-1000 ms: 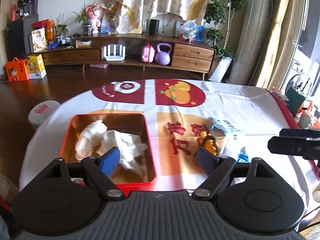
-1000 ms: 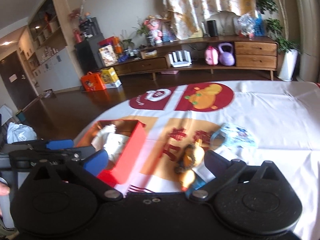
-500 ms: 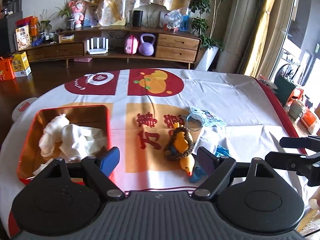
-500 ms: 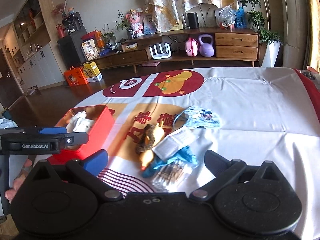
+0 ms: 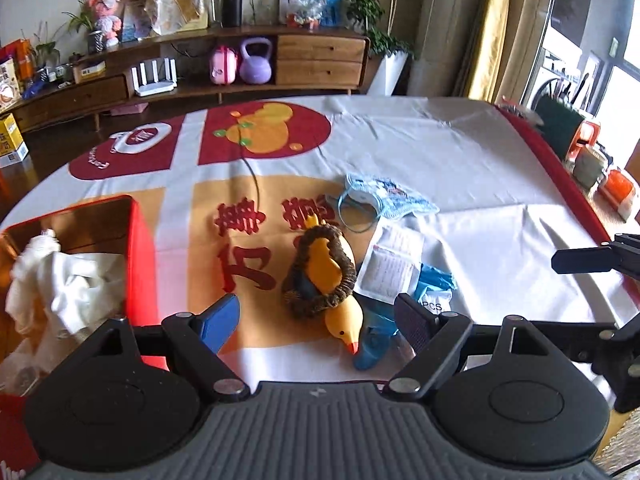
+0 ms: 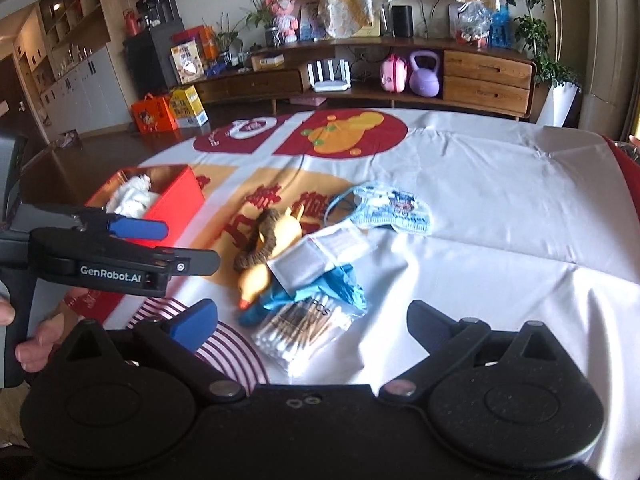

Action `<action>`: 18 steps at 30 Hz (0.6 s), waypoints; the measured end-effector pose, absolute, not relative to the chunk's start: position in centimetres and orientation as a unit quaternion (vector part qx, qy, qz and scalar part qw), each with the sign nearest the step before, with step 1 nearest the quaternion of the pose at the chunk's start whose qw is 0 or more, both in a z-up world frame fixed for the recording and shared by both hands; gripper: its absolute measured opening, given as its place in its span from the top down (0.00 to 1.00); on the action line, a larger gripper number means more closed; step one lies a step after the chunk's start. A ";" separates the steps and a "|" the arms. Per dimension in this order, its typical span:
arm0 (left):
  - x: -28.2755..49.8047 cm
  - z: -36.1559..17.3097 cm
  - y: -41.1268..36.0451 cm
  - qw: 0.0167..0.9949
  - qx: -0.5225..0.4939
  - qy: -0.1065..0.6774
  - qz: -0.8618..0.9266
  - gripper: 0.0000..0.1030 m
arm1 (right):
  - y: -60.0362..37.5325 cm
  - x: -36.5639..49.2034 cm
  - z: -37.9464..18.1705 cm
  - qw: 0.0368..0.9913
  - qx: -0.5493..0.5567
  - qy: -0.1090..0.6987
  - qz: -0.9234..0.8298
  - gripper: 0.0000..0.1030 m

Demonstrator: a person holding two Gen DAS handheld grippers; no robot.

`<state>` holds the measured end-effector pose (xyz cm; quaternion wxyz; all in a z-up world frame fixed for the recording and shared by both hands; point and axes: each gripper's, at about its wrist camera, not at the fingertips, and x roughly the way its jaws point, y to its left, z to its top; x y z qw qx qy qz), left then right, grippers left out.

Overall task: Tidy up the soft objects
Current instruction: 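Withdraw both grippers from the tin toward the items on the table, then grasp the brown fuzzy ring with the left gripper while the right gripper grasps the paper card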

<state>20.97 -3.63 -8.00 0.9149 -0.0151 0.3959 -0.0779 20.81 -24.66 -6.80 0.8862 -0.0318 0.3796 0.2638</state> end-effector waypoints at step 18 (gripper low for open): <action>24.0 -11.3 -5.1 0.913 0.005 0.396 -0.093 0.19 | -24.7 28.5 -9.3 0.881 0.009 0.408 0.238 0.12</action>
